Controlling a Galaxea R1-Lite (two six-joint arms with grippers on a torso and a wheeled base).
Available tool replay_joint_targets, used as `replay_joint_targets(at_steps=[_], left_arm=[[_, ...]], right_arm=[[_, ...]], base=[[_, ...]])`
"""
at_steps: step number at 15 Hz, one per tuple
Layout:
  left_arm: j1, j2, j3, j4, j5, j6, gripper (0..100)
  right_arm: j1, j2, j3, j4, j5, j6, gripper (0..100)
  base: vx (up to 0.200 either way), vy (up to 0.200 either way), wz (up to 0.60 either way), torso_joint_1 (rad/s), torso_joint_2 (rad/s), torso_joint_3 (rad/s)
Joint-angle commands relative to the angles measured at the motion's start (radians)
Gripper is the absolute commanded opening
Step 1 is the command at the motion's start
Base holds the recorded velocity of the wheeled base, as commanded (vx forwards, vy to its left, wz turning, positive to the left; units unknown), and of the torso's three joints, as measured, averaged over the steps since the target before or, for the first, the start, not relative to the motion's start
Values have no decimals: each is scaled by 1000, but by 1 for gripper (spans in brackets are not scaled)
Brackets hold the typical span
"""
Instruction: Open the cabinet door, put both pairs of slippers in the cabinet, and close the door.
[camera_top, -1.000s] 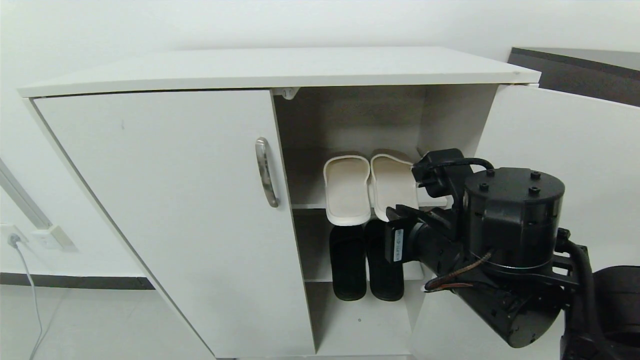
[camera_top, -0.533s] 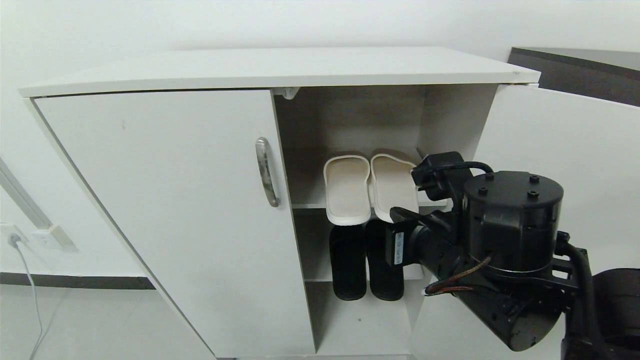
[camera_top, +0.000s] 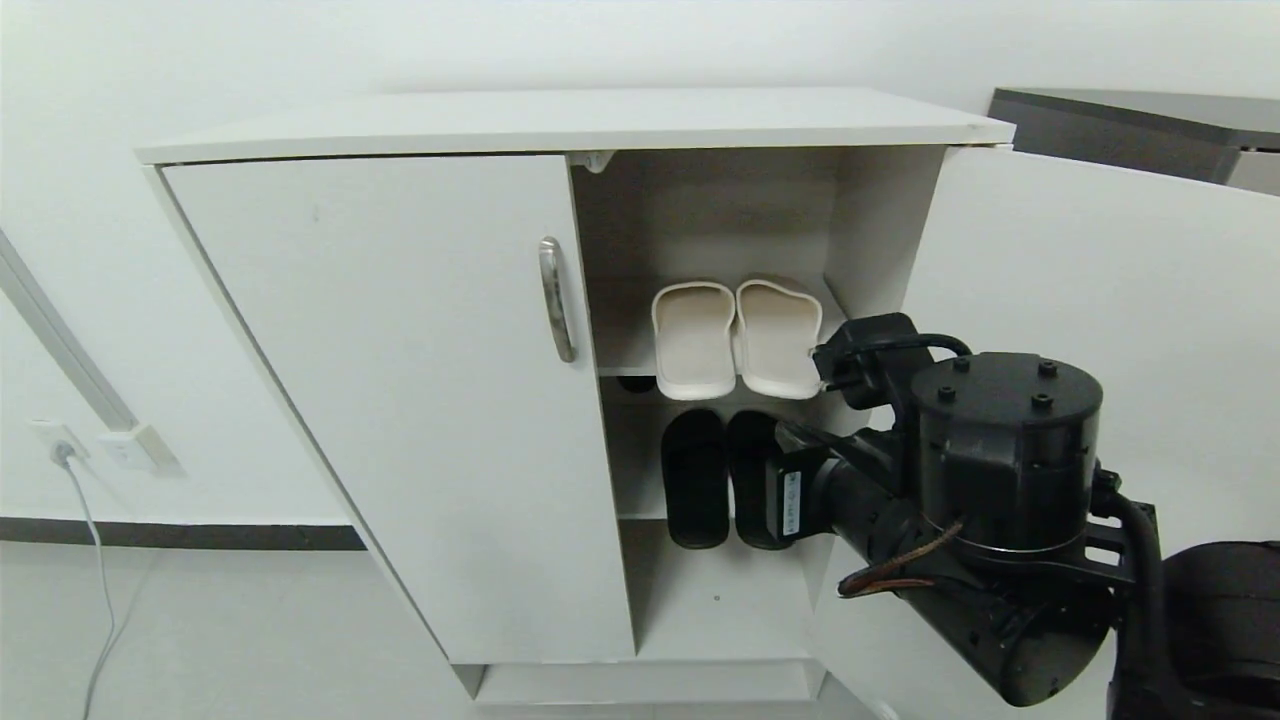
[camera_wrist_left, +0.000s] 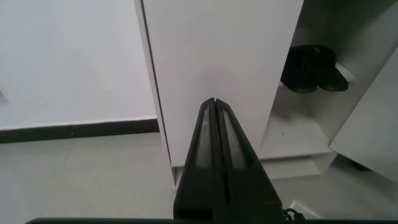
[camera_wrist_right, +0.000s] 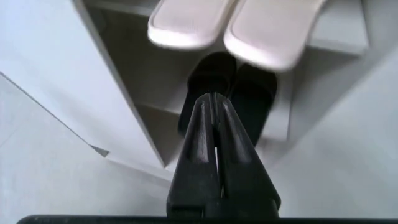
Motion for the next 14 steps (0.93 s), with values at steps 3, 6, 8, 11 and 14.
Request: replay_joint_targets(at_steps=[3,6,8,11,14], left_arm=[[0,1,0,0,0,0,0],[0,1,0,0,0,0,0],[0,1,0,0,0,-2,0],[0,1,0,0,1,0,0],[0,1,0,0,1,-2,0]], right_arm=[[1,8,2,0,0,0,0],[2,16,8,0,-3,0,0],[2,16,8,0,-1,2,0],[2,22,19,0,2,3,0],[2,20,39,-18,5,-1,0]], base=[[-200,0,0,5,1,4],[-200,0,0,6,7,1],[-200,0,0,5,7,0],[-200,0,0,-1,7,2],[-67,0,0,1,1,2]])
